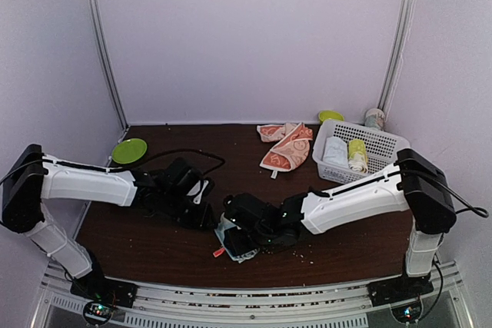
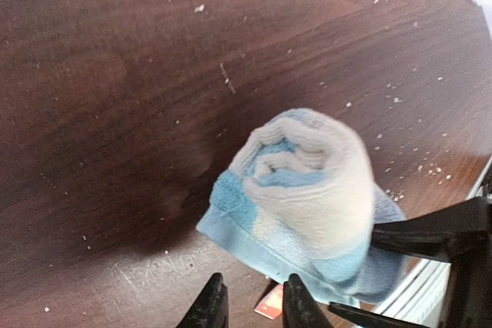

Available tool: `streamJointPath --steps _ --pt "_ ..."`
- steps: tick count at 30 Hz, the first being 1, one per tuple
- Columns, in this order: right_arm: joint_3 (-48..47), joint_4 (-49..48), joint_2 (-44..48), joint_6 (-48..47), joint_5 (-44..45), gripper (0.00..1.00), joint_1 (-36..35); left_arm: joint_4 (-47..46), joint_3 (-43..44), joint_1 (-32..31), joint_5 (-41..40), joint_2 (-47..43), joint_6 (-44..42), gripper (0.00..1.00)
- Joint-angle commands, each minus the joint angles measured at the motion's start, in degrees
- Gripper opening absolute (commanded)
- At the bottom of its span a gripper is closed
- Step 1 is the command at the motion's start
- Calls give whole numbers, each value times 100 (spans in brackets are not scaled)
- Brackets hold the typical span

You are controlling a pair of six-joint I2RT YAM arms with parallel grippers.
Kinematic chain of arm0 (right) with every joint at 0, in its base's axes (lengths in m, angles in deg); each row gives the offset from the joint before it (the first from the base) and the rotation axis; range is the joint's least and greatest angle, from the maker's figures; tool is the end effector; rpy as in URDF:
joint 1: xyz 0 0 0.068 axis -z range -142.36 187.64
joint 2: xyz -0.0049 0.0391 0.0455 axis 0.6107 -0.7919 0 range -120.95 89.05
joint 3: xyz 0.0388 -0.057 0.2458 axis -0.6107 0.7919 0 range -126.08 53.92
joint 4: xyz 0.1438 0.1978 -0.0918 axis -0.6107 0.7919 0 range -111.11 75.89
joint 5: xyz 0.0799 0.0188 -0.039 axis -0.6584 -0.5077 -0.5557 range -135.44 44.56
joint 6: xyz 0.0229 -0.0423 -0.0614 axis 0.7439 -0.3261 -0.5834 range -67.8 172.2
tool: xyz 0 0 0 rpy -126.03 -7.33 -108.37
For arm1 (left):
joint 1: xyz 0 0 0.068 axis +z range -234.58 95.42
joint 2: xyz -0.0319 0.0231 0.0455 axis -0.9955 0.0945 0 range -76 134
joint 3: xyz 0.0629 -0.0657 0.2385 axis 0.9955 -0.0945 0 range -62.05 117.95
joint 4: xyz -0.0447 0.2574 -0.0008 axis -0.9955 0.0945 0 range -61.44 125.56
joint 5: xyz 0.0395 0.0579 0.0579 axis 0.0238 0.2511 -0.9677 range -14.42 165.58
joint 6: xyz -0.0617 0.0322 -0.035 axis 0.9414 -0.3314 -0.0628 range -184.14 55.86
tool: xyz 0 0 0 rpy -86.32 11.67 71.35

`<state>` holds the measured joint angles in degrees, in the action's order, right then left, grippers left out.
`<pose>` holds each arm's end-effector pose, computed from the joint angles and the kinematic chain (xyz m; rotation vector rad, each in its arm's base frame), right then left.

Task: Roll the towels
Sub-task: Roll the towel at the center of the board.

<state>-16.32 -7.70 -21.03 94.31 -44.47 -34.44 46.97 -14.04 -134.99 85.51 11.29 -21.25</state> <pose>0.1287 0.3944 0.1209 -0.6870 2.5952 0.7364 0.1891 -0.2465 0.1326 0.2523 2.7700 -0.7515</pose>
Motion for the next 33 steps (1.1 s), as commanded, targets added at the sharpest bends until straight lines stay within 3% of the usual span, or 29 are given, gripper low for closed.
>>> streamJointPath --steps 1,33 --pt "91 12 -261 -42 -245 48 15 77 97 -12 -140 -304 24 26" --pt "39 -119 -383 -163 -880 58 12 -916 589 -92 517 713 292 26"
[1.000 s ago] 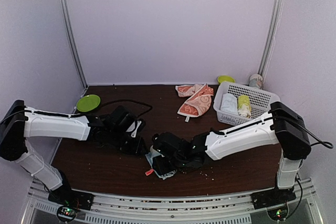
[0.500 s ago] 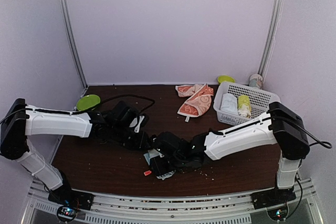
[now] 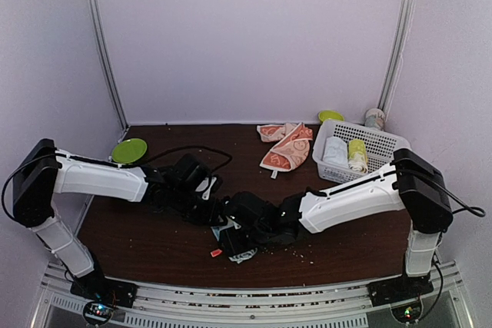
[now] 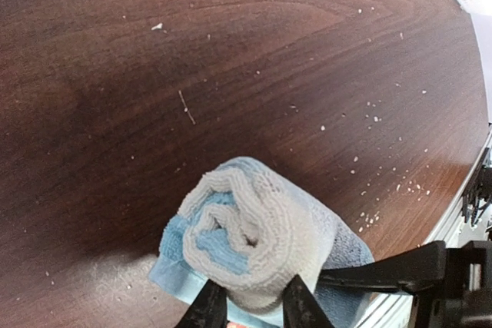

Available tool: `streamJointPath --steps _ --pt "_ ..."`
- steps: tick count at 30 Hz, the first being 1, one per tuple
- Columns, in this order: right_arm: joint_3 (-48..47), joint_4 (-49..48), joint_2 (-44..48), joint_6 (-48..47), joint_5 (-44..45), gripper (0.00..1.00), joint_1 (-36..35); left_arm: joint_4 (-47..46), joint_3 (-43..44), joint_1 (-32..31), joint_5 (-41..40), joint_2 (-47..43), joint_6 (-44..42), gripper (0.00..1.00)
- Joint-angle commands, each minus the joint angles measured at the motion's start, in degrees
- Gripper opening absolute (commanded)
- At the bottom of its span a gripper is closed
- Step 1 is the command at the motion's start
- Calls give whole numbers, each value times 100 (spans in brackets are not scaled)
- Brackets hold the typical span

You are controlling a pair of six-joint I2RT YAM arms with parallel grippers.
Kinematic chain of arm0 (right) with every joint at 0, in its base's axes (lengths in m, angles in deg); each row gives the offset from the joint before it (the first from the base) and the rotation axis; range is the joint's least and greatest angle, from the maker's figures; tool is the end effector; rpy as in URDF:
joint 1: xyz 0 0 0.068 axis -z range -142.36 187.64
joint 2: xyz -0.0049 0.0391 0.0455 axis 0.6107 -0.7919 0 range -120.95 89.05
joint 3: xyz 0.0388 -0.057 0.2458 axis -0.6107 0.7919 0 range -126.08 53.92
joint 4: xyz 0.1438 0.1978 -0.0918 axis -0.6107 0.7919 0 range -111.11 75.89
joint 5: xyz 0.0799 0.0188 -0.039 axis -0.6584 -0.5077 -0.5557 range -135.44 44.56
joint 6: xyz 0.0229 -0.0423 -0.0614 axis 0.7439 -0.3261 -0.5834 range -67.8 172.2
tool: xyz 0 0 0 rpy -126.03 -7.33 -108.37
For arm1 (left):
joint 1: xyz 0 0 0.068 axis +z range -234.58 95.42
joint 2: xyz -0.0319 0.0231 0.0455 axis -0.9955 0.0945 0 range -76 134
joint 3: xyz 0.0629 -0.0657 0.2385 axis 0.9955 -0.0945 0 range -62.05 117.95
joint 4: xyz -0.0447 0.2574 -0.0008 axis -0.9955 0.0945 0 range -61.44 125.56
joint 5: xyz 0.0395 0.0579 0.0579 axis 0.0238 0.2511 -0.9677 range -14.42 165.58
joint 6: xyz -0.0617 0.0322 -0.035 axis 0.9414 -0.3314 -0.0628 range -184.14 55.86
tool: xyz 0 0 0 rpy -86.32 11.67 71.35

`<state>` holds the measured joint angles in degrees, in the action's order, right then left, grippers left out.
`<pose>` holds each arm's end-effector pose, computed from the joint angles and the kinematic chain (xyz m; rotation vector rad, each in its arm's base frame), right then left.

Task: Roll the towels
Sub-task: Roll the towel at the center of the board.

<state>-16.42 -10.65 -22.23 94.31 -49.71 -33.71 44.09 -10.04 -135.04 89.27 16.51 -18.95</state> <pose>0.1299 0.4004 0.1177 -0.7176 2.6103 0.8480 0.2002 -0.2671 0.1307 0.2306 2.7827 -0.8565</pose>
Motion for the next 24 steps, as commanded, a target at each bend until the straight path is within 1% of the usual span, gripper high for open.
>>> streamJointPath --steps 1,2,4,9,21,24 --pt "78 184 -231 -134 -347 58 -63 -643 150 -79 122 232 74 25" --pt "120 168 -189 -151 -341 59 -59 -636 103 -78 78 255 93 23" --pt "160 181 -87 -183 -306 61 -62 -624 24 -81 5 332 88 15" --pt "241 233 102 -233 -245 63 -63 -713 -161 -79 -36 511 132 0" --pt "478 398 822 -222 109 63 -31 -708 -327 -78 -154 612 87 0" --pt "522 463 1000 -106 362 61 2 -721 -399 -78 -171 578 79 0"
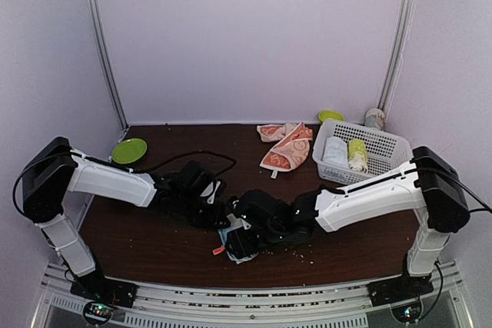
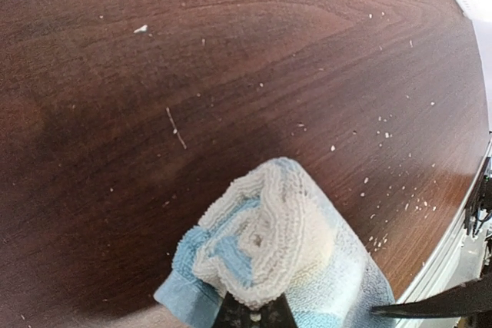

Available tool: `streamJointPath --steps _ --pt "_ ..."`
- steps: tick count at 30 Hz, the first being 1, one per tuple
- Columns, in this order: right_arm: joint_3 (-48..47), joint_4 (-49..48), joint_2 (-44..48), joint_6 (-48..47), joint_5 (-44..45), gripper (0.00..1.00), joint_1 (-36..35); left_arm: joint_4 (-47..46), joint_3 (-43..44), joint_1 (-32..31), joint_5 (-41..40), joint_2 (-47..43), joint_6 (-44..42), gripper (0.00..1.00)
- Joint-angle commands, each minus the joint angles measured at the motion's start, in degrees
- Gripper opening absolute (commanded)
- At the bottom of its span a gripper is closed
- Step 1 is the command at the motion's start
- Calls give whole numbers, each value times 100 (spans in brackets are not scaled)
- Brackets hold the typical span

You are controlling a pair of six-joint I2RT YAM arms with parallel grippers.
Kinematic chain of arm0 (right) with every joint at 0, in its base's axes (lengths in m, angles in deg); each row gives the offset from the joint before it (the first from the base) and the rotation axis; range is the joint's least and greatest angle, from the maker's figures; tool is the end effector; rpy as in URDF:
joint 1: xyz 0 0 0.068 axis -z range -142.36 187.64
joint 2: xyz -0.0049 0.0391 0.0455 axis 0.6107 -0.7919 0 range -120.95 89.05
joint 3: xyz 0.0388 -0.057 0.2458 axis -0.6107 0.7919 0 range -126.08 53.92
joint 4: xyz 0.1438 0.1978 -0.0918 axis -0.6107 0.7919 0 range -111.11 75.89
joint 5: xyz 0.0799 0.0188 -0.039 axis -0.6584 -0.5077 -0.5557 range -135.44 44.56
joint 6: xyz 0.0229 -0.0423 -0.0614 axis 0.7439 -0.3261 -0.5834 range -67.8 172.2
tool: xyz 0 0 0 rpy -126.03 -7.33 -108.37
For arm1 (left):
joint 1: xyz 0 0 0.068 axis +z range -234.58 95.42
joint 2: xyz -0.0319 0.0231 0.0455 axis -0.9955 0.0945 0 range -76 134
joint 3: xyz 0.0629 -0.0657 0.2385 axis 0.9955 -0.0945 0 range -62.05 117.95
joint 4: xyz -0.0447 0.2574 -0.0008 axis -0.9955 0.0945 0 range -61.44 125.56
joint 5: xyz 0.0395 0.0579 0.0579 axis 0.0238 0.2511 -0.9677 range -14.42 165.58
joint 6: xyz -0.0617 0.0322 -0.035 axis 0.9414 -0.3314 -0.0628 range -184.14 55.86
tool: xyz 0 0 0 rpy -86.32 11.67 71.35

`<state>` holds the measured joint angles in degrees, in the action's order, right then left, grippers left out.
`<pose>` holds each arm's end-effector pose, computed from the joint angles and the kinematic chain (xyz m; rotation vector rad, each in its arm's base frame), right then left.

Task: Roll the towels
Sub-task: Roll the towel at the center of the board.

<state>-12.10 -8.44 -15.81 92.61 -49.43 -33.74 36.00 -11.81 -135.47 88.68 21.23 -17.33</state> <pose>0.1229 0.3793 0.1344 -0.7525 2.5927 0.8331 0.2045 -0.2753 0.1064 0.2005 2.7623 -0.8776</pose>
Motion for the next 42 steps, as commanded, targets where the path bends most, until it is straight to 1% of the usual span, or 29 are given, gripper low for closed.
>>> streamJointPath --steps 1,6,8,10,20,24,27,32,39,42 --pt "101 258 387 106 385 58 26 72 -255 -37 -115 80 -73 0" --pt "-70 528 170 23 286 34 53 -69 -558 -38 -121 -81 -27 0" --pt "-98 513 57 -10 166 29 39 -105 -649 -41 -119 -136 -15 0" --pt "-131 513 -52 -50 82 25 13 -155 -736 -43 -116 -179 7 0" --pt "-514 1134 -665 -93 145 23 -71 -303 -1071 -43 -62 -404 60 0" --pt "-635 1331 -746 -101 220 23 -74 -123 -1142 -43 -86 -849 22 0" --pt "-611 1335 -731 -92 240 23 -73 125 -1131 -43 -175 -1373 -33 0" --pt "-580 1301 -727 -87 249 23 -72 232 -926 -43 -211 -1838 -53 0" --pt "-600 1315 -796 -83 246 23 -73 345 -324 -94 -63 -1681 -192 0" --pt "-621 1334 -838 -85 226 23 -76 442 -272 -114 -97 -1683 -207 0"
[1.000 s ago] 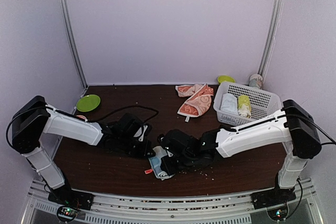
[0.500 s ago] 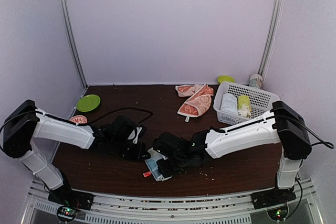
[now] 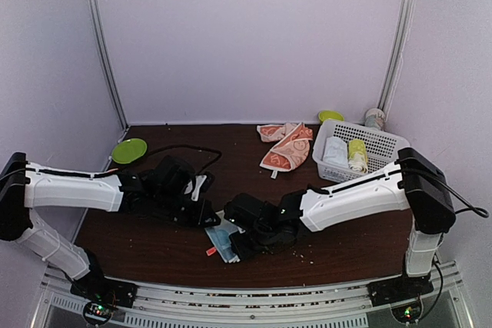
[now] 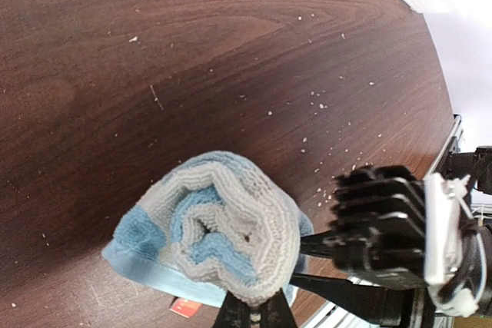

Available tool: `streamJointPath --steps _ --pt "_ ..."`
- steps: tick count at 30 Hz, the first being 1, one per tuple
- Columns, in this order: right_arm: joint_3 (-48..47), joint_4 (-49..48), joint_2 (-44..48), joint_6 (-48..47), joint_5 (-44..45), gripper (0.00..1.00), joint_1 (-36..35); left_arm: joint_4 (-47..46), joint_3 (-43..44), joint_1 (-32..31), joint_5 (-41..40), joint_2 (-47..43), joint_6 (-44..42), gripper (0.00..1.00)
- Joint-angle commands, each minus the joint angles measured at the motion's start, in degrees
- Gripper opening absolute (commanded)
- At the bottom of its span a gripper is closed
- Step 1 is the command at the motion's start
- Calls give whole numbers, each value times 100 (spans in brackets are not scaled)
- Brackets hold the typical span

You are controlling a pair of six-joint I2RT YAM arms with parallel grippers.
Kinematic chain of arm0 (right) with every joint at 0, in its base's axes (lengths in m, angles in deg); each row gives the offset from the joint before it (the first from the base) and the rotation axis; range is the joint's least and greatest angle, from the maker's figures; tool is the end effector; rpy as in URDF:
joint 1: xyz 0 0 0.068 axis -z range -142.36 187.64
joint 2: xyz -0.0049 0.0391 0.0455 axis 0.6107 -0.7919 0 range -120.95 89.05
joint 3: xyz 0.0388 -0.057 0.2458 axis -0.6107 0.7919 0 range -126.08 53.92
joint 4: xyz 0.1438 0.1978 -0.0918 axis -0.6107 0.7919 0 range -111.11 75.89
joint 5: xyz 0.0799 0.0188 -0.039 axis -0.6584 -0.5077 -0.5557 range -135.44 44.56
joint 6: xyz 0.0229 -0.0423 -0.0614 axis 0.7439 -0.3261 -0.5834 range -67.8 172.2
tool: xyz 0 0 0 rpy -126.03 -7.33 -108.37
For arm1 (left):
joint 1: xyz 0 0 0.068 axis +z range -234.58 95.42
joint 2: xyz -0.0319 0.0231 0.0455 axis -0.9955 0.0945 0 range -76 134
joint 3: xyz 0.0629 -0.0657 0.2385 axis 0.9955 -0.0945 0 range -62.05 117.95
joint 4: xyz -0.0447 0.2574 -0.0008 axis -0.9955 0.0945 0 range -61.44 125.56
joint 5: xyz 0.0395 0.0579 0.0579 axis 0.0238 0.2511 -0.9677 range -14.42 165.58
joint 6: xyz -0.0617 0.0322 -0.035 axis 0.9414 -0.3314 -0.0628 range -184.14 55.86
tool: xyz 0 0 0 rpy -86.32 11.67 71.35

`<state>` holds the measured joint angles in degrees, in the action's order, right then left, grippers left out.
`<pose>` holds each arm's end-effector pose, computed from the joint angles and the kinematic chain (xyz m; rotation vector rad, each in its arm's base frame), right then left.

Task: Roll the towels
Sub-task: Roll the towel at the center of the board.

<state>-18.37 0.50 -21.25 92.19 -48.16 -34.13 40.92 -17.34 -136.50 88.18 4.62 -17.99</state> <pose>0.1240 0.3867 0.1193 -0.7859 2.6942 0.6682 0.1773 -0.2497 0.1574 0.2459 2.6524 -0.9586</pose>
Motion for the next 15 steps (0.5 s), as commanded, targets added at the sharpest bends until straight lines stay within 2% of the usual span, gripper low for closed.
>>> streamJointPath --steps 1,7,15 --pt "-7 447 -312 -50 85 23 -35 -32 245 -15 -77 -56 -141 0" --pt "-110 485 -407 -80 36 22 -39 100 -161 -17 -385 -39 -118 0" --pt "-232 598 -504 -112 11 22 -54 -153 -615 -11 -609 561 8 0"
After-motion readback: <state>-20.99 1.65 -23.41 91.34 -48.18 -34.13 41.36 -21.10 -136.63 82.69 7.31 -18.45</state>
